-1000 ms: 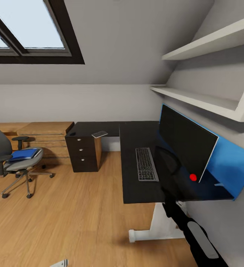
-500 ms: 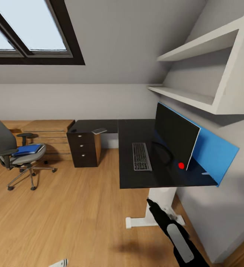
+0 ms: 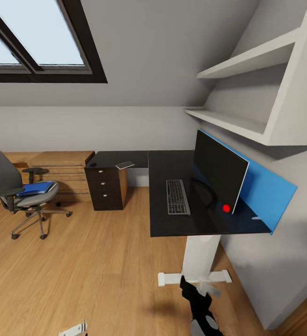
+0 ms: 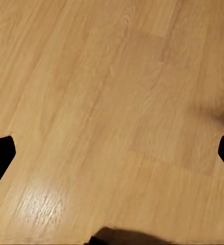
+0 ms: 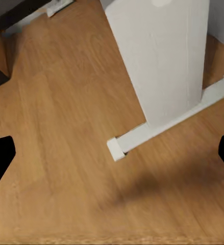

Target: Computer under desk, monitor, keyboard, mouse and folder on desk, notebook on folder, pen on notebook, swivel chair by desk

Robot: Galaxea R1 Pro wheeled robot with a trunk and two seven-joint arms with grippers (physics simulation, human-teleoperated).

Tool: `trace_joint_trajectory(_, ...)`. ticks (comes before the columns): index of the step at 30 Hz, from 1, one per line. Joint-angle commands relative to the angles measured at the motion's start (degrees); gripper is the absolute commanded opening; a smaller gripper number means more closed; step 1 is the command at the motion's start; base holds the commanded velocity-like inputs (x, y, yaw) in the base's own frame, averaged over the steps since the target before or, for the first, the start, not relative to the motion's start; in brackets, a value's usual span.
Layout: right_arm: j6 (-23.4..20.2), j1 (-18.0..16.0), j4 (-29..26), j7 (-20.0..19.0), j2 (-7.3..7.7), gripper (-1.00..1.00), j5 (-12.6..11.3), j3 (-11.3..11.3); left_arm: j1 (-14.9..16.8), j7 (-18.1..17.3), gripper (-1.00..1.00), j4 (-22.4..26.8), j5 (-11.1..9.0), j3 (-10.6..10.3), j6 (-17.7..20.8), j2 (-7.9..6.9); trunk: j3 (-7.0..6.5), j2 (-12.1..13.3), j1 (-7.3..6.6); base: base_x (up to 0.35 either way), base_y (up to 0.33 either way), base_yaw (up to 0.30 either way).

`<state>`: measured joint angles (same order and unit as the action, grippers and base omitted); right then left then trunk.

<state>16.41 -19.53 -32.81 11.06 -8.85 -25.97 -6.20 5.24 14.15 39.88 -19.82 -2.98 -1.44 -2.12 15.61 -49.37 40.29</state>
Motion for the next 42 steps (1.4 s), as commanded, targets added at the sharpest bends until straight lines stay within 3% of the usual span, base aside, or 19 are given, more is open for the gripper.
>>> trace_joint_trajectory(1, 2.1, -0.1, 2.6, 0.3, 0.1, 1.0, -0.2, -0.5, 0.0, 0.5, 1.0, -0.7, -0.4, -0.3, -0.8, 0.06, -0.12, 0.4, -0.22, 0.0, 0.0, 0.0)
trace_joint_trajectory(5, 9.0, 0.0, 13.4, 0.1, 0.61, 1.0, 0.8, -1.1, 0.0, 0.5, 1.0, -8.1, -0.2, -0.5, -10.1, 0.98, -0.84, 2.0, -1.1, 0.0, 0.0, 0.0)
trace_joint_trajectory(6, 11.4, 0.0, 18.5, 0.2, 0.73, 1.0, 2.2, -2.0, 0.0, 0.4, 1.0, -9.2, -0.2, -0.5, -11.8, 1.02, -1.02, 2.4, -1.32, 0.0, 0.0, 0.0)
trace_joint_trajectory(7, 12.0, 0.0, 20.0, 0.2, 0.81, 1.0, 2.7, -2.3, 0.0, 0.3, 1.0, -9.9, -0.2, -0.5, -13.0, 0.99, -1.2, 2.8, -1.54, 0.0, 0.0, 0.0)
trace_joint_trajectory(13, 14.6, 0.0, 25.1, 0.1, 1.6, 1.0, 7.5, -4.0, 0.0, 0.3, 1.0, -11.7, -0.3, -0.5, -14.4, 1.03, -2.28, 5.2, -2.86, 0.0, 0.0, 0.0)
trace_joint_trajectory(15, 14.8, 0.0, 25.6, 0.1, 1.65, 1.0, 9.9, -4.2, 0.0, 0.3, 1.0, -13.1, -0.3, -0.5, -14.5, 1.09, -2.63, 6.0, -3.29, 0.0, 0.0, 0.0)
trace_joint_trajectory(17, 15.0, 0.0, 26.4, 0.1, 1.49, 1.0, 14.4, -4.3, 0.0, 0.4, 1.0, -14.7, -0.3, -0.6, -14.5, 1.12, -2.63, 6.0, -3.29, 0.0, 0.0, 0.0)
trace_joint_trajectory(20, 14.9, 0.1, 26.9, 0.1, 1.41, 1.0, 17.5, -4.3, 0.0, 0.4, 1.0, -15.2, -0.3, -0.5, -14.7, 1.15, -2.63, 6.0, -3.29, 0.0, 0.0, 0.0)
trace_joint_trajectory(27, 15.0, 0.1, 27.0, 0.0, 1.46, 1.0, 18.3, -4.2, 0.0, 0.3, 1.0, -15.5, -0.2, -0.5, -15.0, 1.1, -2.63, 6.0, -3.29, 0.0, 0.061, 0.0)
trace_joint_trajectory(42, 15.1, 0.1, 27.4, -1.1, 0.85, 1.0, 18.6, -4.3, 0.0, 0.5, 1.0, -15.5, -0.3, -0.6, -14.6, 0.94, -2.63, 6.0, -3.29, 0.086, 0.276, 0.059)
